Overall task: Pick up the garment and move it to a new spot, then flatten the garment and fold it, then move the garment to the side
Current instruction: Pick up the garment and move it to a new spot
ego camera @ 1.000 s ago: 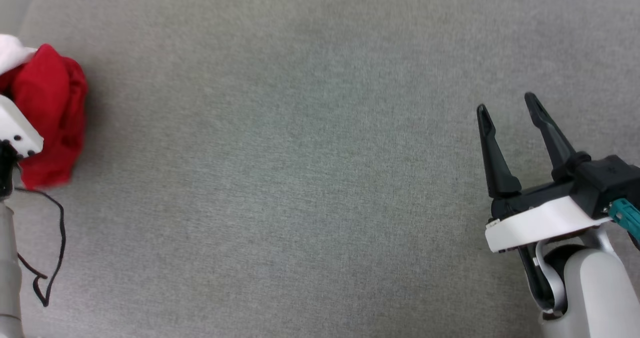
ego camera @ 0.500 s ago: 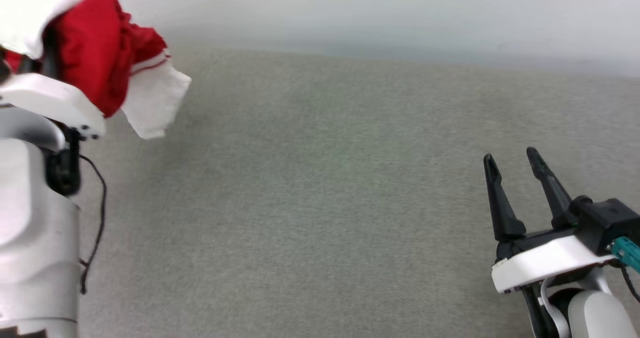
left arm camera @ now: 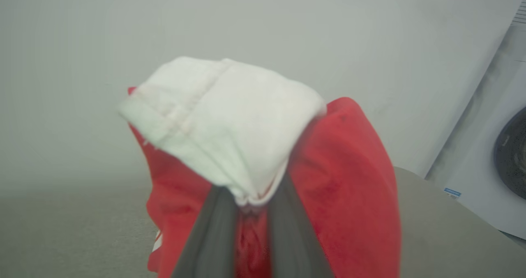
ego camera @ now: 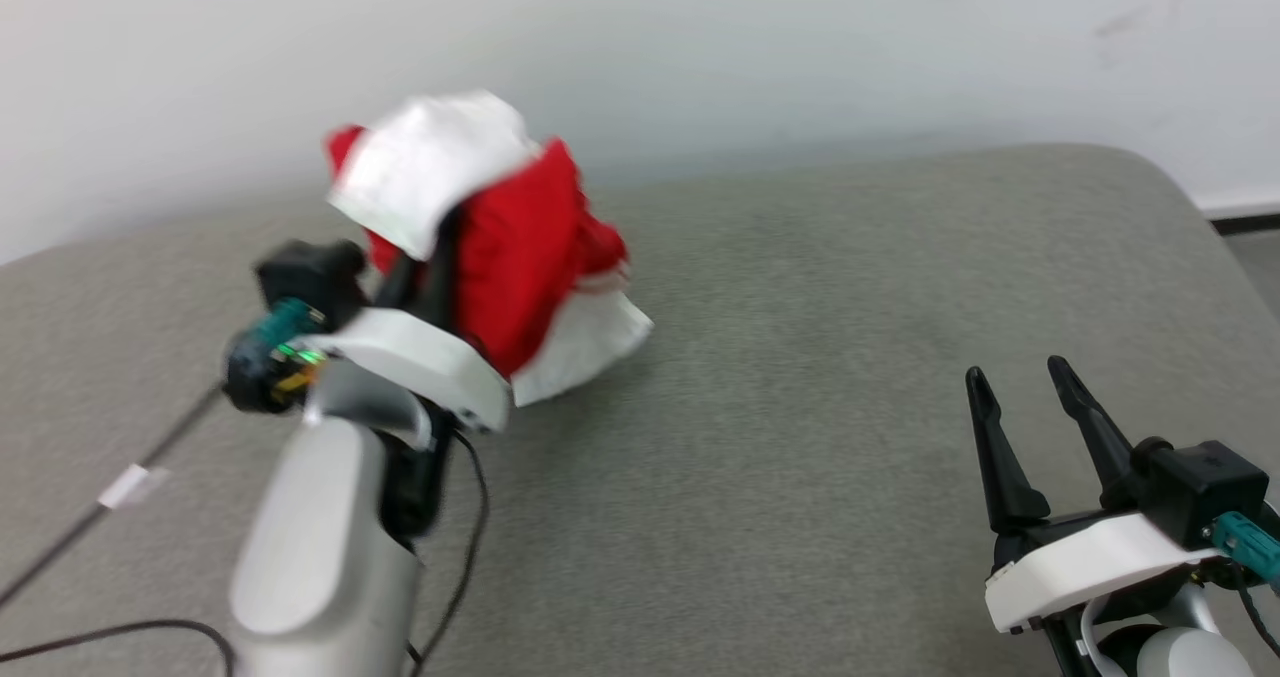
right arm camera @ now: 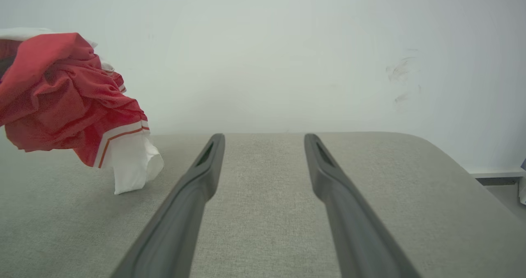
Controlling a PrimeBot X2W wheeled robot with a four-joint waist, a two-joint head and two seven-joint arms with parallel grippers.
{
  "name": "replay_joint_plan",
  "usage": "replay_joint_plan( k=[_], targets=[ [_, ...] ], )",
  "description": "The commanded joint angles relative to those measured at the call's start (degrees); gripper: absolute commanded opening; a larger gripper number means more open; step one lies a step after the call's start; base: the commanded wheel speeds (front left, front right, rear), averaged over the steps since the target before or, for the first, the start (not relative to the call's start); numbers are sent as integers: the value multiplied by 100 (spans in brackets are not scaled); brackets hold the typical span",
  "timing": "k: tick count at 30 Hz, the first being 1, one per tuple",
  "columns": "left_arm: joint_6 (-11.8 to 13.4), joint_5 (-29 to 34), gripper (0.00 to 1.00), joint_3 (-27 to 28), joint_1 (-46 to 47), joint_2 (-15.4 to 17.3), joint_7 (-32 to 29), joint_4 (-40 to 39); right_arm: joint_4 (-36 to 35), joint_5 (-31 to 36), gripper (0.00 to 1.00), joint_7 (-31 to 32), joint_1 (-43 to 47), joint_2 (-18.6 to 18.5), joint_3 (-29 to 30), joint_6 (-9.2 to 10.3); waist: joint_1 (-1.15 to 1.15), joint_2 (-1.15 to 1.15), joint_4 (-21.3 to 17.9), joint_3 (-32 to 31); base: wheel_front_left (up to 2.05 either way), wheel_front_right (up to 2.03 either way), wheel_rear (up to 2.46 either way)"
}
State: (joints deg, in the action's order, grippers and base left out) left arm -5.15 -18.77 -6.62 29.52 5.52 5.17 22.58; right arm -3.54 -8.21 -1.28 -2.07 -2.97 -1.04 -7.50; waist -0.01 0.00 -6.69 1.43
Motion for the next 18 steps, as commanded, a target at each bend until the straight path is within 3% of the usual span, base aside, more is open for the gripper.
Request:
replay_joint_plan(
  k=[1, 8, 13, 14, 15, 18],
  targets=[
    [-22, 1, 0, -123, -162, -43, -31, -73, -22, -19, 100, 1, 51, 14, 11, 3, 1, 0, -328, 16, 0, 0, 0],
    [7, -242, 0, -1032, -1236, -240, -112, -92, 22, -151, 100, -66, 43, 16, 39, 2, 1, 0, -677, 317, 0, 0, 0],
    [41, -107, 0, -1843, -1588, -263, -130, 93, 94, -164, 100, -155, -9, 14, 137, 2, 1, 0, -539, 472, 0, 0, 0],
    [59, -157, 37, -1965, -1633, -255, -119, 111, 108, -180, 100, -156, -49, 17, 93, 1, 1, 0, -505, 487, 0, 0, 0],
    [84, -160, 100, -2055, -1631, -251, -128, 153, 116, -190, 100, -166, -91, 17, 76, 2, 1, 0, -472, 501, 0, 0, 0],
    [131, -184, 100, -2343, -1397, -268, 107, 49, 108, -159, 100, -212, -157, 8, 116, 3, 1, 0, -296, 501, 0, 0, 0]
  ],
)
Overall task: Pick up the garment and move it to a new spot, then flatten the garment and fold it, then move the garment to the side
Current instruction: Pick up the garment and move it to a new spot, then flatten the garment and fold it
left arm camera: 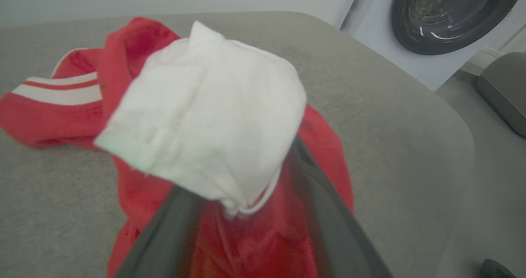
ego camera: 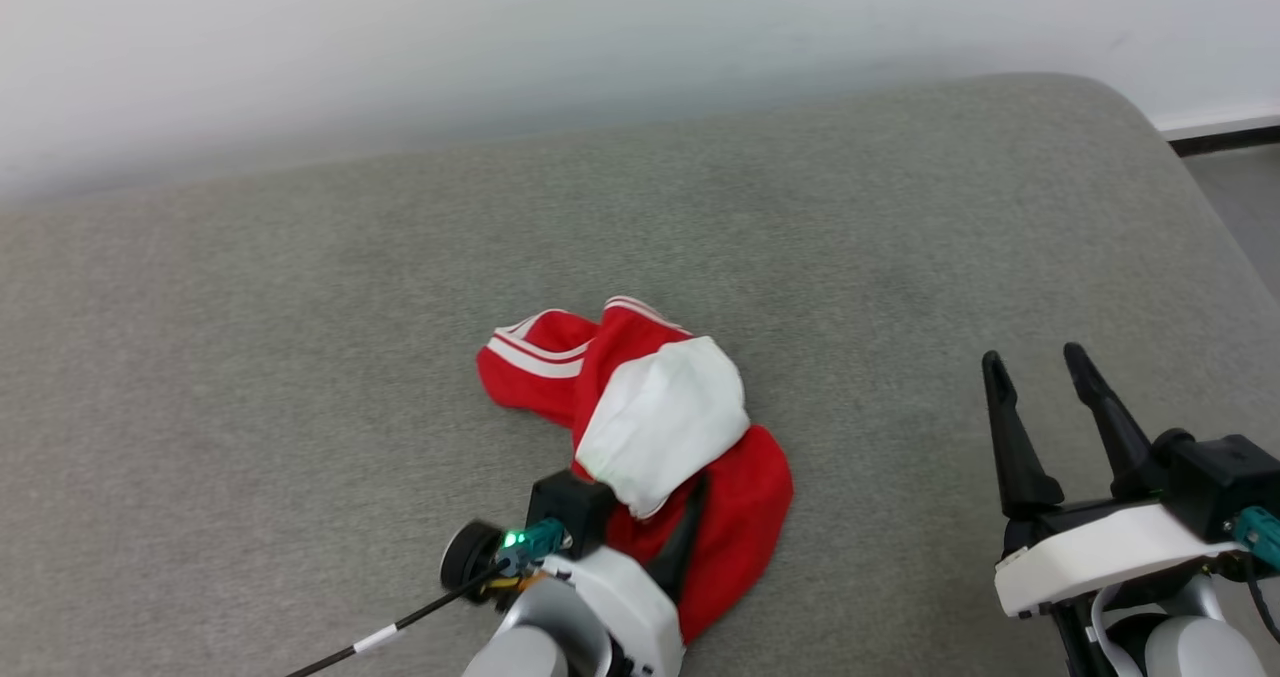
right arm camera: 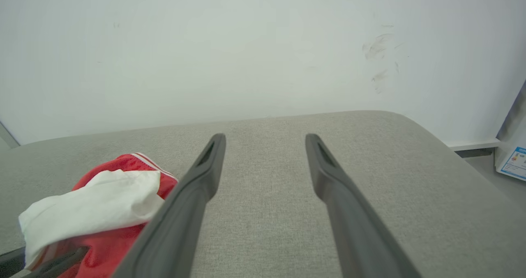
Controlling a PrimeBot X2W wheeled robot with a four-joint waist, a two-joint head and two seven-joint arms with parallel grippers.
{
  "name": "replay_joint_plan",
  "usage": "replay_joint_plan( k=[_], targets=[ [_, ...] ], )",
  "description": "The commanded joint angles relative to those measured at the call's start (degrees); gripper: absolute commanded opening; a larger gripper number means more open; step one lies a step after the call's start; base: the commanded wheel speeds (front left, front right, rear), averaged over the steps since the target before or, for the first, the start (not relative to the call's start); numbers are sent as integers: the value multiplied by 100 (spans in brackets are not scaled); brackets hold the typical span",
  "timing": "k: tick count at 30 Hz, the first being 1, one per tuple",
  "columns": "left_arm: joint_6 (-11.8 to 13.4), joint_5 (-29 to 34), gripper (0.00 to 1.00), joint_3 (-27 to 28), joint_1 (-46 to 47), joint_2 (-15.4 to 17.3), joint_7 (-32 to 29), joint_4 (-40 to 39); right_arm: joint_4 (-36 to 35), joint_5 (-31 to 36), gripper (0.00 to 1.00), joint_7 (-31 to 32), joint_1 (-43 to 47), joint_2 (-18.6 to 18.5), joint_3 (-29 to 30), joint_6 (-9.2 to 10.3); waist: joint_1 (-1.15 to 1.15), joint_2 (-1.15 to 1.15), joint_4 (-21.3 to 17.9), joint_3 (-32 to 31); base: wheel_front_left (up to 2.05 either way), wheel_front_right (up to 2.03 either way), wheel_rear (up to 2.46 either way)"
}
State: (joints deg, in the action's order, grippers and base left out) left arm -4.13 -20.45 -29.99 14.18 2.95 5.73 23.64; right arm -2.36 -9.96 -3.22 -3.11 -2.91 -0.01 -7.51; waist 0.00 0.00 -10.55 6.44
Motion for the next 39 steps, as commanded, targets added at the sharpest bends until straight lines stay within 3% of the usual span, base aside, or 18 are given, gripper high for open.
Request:
replay_joint_plan(
  k=[1, 6, 12, 23, 30, 39],
  targets=[
    [67, -34, 100, -68, 177, -8, 159, -104, -11, 48, 100, -22, -57, 2, 8, 3, 0, 0, 142, -15, 0, 0, 0],
    [170, -65, 100, -223, 375, -4, 540, -339, -15, 89, 100, 12, -47, 3, 35, 4, 0, 0, 379, -128, 0, 0, 0],
    [493, -58, 100, 5, 381, 78, 748, -647, -4, 140, 100, 100, 62, 3, 112, 3, 0, 0, 688, -333, 0, 0, 0],
    [1150, -218, 100, 981, -193, 952, 808, -1106, -104, 202, 100, 257, 329, 3, 239, 3, 0, 0, 949, -507, 0, 0, 0],
    [1303, -297, 100, 1132, -660, 1239, 629, -1373, -181, 245, 100, 375, 580, 3, 335, 3, 0, 0, 915, -697, 0, 0, 0],
    [1362, -394, 100, 1091, -967, 1256, 553, -1502, -411, 300, 100, 534, 752, 3, 359, 3, 0, 0, 832, -852, 0, 0, 0]
  ],
)
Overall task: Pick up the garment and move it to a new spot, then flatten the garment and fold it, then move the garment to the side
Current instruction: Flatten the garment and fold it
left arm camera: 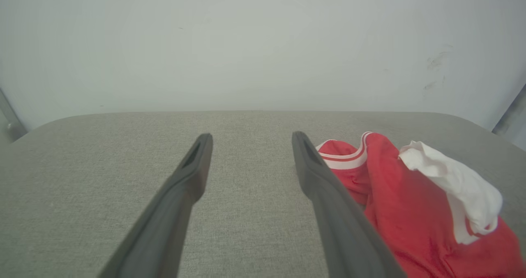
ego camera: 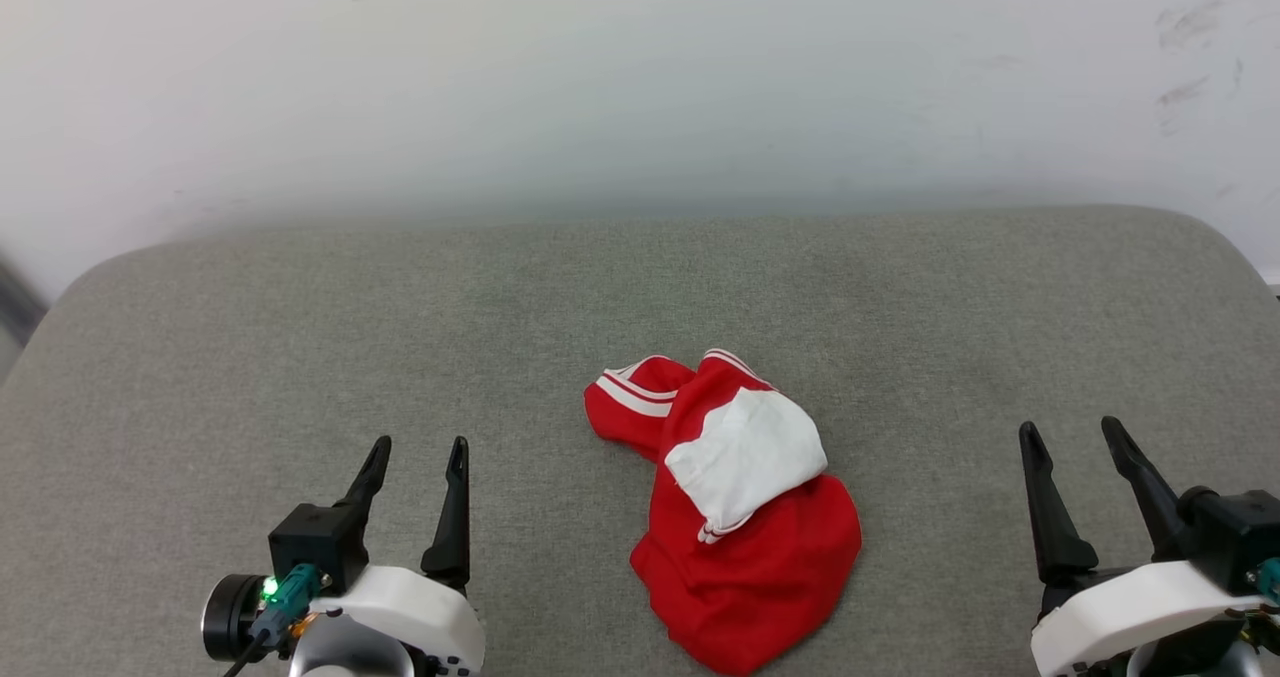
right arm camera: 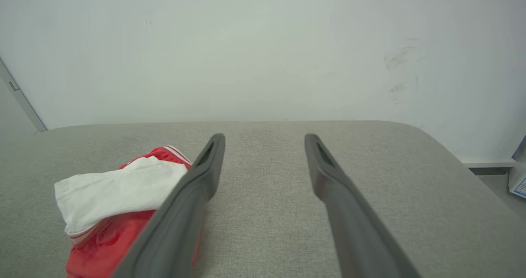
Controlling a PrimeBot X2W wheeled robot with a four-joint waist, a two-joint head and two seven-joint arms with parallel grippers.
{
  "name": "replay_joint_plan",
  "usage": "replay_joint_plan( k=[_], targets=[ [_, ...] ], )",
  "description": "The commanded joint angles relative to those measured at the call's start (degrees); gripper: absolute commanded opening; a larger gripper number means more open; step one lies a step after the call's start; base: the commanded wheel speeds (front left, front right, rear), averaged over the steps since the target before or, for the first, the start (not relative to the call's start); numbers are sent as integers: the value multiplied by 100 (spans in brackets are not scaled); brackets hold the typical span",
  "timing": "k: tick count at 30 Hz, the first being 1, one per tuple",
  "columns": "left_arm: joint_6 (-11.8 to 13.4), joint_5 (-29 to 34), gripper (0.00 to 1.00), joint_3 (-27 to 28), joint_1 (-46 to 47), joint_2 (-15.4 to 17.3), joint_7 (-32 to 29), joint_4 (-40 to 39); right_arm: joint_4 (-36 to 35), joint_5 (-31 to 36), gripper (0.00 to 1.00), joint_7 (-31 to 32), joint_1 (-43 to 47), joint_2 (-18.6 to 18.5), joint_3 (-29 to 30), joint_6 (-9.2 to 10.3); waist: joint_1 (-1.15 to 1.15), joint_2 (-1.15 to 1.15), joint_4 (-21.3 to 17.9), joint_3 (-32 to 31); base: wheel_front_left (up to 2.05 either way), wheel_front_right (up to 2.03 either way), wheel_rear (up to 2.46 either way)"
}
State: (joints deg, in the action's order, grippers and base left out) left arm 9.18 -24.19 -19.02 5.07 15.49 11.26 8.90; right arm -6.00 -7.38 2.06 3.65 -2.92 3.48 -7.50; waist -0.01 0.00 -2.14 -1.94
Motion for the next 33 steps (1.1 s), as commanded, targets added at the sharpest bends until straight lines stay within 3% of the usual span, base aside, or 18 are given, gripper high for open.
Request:
replay_joint_plan(
  k=[1, 12, 15, 23, 28, 33],
  targets=[
    [30, -20, 100, -9, -72, 5, -8, -34, -64, 44, 100, 25, 87, 5, 17, 2, 1, 0, -10, -24, 0, 0, 0],
    [58, -73, 100, -23, -73, 16, 0, -60, -125, -11, 100, 149, 151, 5, 32, 2, 1, 0, -31, -24, 0, 0, 0],
    [64, -98, 100, -31, -13, -24, 45, -73, -11, -308, 100, 472, 25, 5, 99, 2, 1, 0, 13, 4, 0, 0, 0],
    [31, -36, 100, -149, 169, -99, 103, -46, 126, -660, 100, 2407, -638, -55, -397, 2, 1, 0, 322, 126, 0, 0, 0],
    [0, -27, 100, -196, 257, -132, 157, 18, 146, -1021, 100, 3560, -1134, -309, -1303, 2, 1, 0, 526, 197, 0, 0, 0],
    [-40, -5, 100, -240, 402, -166, 182, 46, 272, -1287, 100, 4072, -1651, -516, -2127, 2, 1, 0, 707, 338, 0, 0, 0]
  ],
)
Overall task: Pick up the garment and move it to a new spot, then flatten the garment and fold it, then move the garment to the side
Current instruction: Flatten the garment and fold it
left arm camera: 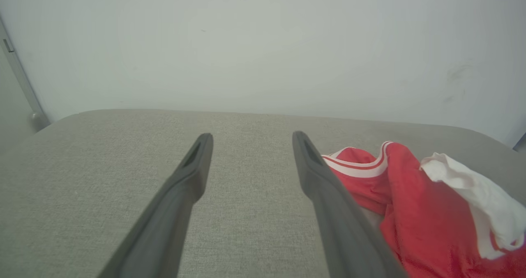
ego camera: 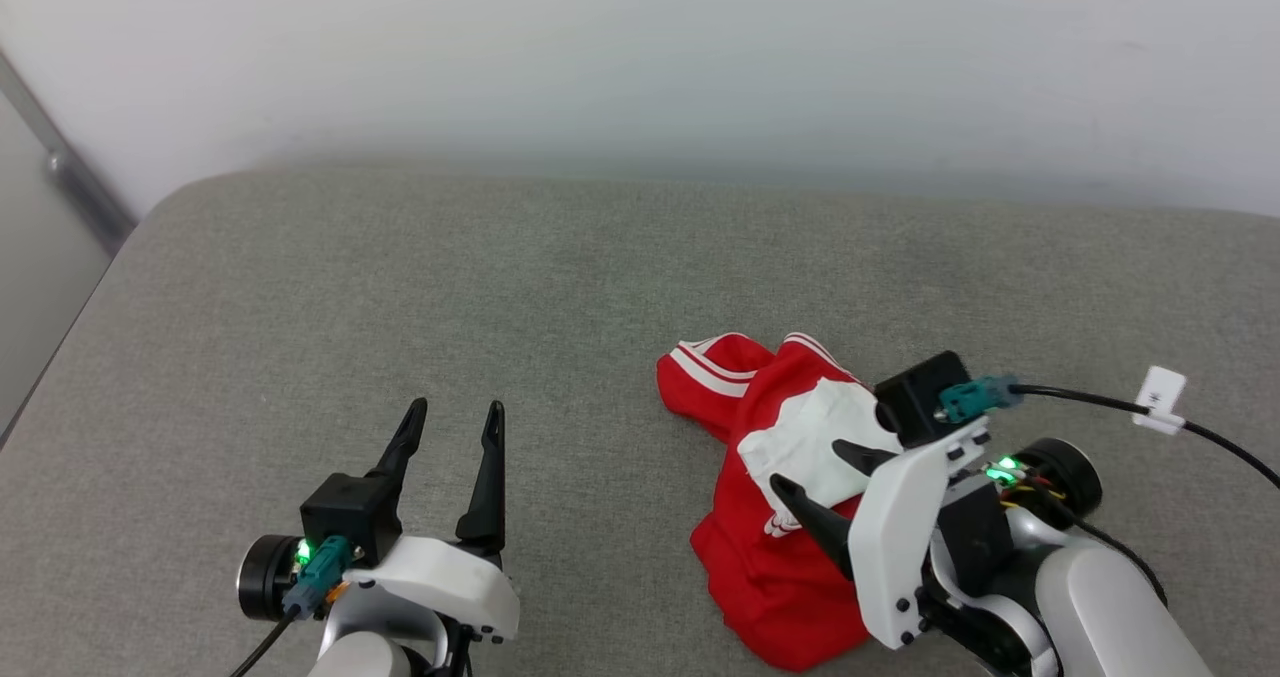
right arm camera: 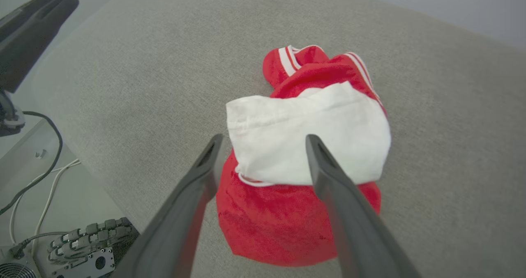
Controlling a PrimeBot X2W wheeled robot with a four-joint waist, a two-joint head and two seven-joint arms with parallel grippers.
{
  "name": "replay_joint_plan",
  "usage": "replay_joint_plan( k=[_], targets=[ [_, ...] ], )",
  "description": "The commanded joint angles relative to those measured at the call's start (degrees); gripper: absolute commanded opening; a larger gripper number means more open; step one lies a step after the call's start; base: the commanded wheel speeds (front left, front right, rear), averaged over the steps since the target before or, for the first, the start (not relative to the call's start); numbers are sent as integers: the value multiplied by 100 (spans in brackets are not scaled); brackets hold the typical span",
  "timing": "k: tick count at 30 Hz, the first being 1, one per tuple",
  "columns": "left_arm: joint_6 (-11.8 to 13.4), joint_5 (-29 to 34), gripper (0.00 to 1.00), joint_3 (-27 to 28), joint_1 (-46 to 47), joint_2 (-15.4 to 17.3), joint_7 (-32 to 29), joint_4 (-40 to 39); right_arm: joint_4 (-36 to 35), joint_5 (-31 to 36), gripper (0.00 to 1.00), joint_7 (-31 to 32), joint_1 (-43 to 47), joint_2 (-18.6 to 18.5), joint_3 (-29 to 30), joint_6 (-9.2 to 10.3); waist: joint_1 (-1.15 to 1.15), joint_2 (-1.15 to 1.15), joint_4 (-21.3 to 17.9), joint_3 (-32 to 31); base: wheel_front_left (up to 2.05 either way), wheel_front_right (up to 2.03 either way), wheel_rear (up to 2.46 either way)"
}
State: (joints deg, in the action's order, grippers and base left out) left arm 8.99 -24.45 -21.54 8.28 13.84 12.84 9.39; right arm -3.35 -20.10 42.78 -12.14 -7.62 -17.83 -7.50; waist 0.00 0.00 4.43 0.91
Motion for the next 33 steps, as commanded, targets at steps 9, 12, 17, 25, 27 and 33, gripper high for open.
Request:
replay_joint_plan(
  k=[9, 12, 17, 25, 27, 33],
  targets=[
    [-63, 2, 100, -13, 263, -65, 90, 93, 1011, -29, 66, 33, -771, -250, -729, 3, 0, 0, 187, 364, 0, 0, 0],
    [-75, -5, 100, -26, 280, -71, 101, 134, 1205, -30, 0, -33, -835, -289, -746, 3, 0, 0, 193, 404, 0, 0, 0],
    [-34, -23, 100, -7, 230, -58, 118, 161, 1075, 31, 0, -284, -948, -365, -553, 3, 0, 0, 102, 379, 0, 0, 0],
    [5, -56, 100, 38, 183, -8, 131, 110, 398, 280, 0, -866, -954, -431, 446, 3, 0, 0, -165, 315, 0, 0, 0],
    [27, -71, 100, 34, 162, -13, 120, 93, 276, 343, 0, -1044, -807, -412, 902, 3, 0, 0, -239, 308, 0, 0, 0],
    [39, -100, 100, 6, 155, -19, 103, 82, 375, 456, 0, -1386, -35, -99, 2435, 2, 0, 0, -401, 310, 0, 0, 0]
  ],
)
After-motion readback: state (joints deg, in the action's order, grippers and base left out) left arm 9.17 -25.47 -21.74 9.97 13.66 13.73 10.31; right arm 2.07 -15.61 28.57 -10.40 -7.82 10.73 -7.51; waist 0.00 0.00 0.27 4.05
